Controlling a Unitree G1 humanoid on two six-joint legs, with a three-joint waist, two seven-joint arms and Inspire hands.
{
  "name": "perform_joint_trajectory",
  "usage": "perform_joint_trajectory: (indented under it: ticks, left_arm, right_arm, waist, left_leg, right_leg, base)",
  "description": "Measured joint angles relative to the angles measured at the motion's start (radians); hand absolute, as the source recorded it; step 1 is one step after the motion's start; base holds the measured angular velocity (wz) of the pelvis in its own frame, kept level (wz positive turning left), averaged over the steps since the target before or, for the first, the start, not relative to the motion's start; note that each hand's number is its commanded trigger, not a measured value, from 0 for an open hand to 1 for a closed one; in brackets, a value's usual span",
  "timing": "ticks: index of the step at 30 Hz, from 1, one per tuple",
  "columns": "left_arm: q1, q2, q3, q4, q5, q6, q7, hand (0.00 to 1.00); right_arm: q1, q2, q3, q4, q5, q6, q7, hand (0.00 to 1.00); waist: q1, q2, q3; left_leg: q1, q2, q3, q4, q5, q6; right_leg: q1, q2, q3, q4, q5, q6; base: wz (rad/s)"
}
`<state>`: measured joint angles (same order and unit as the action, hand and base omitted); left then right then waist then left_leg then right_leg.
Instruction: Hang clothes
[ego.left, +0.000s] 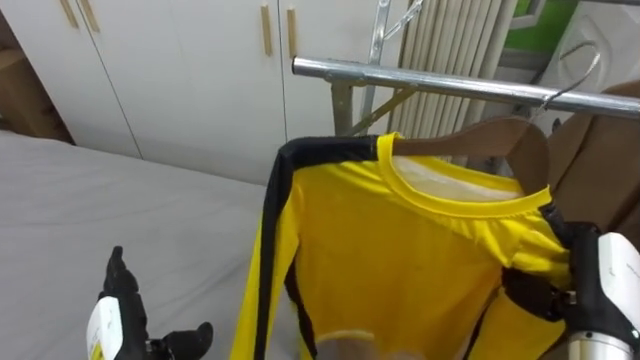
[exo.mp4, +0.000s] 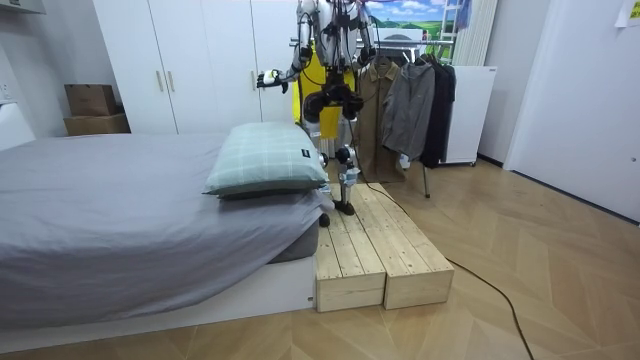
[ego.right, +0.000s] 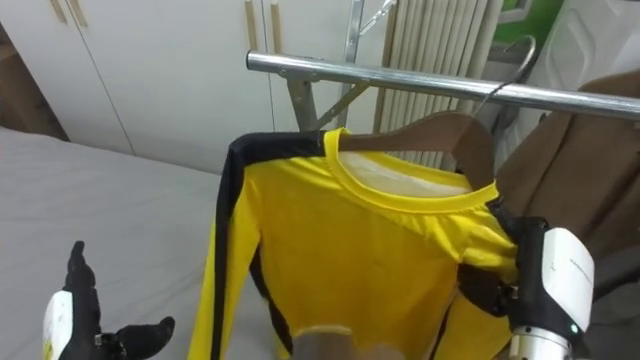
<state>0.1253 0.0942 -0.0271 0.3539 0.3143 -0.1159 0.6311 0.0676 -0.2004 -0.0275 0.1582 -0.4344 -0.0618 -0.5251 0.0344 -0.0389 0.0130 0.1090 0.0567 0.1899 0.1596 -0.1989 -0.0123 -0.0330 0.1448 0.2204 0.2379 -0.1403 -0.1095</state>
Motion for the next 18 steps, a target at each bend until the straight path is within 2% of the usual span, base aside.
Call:
perform_joint_trajectory:
  ticks: [12, 18]
  left_arm:
    - [-0.004, 0.002, 0.016, -0.002, 0.002, 0.000, -0.006, 0.00]
    - [0.000, 0.011, 0.015, -0.002, 0.002, 0.001, -0.006, 0.00]
  right_arm:
    - [-0.023, -0.002, 0.001, 0.000, 0.018, 0.001, 0.023, 1.00]
    - [-0.032, -0.034, 0.003, 0.021, 0.022, 0.032, 0.054, 1.00]
  waist:
    - [0.004, -0.004, -0.0002]
    - [0.009, -0.014, -0.0012]
  left_leg:
    - [0.000, 0.000, 0.001, 0.000, 0.000, 0.000]
    - [-0.001, 0.000, 0.001, 0.000, 0.000, 0.000]
  right_leg:
    - [-0.002, 0.001, -0.002, -0.001, 0.001, -0.002]
    - [-0.002, 0.001, -0.004, 0.000, 0.001, -0.002]
  base:
    - [0.00]
    - [0.00]
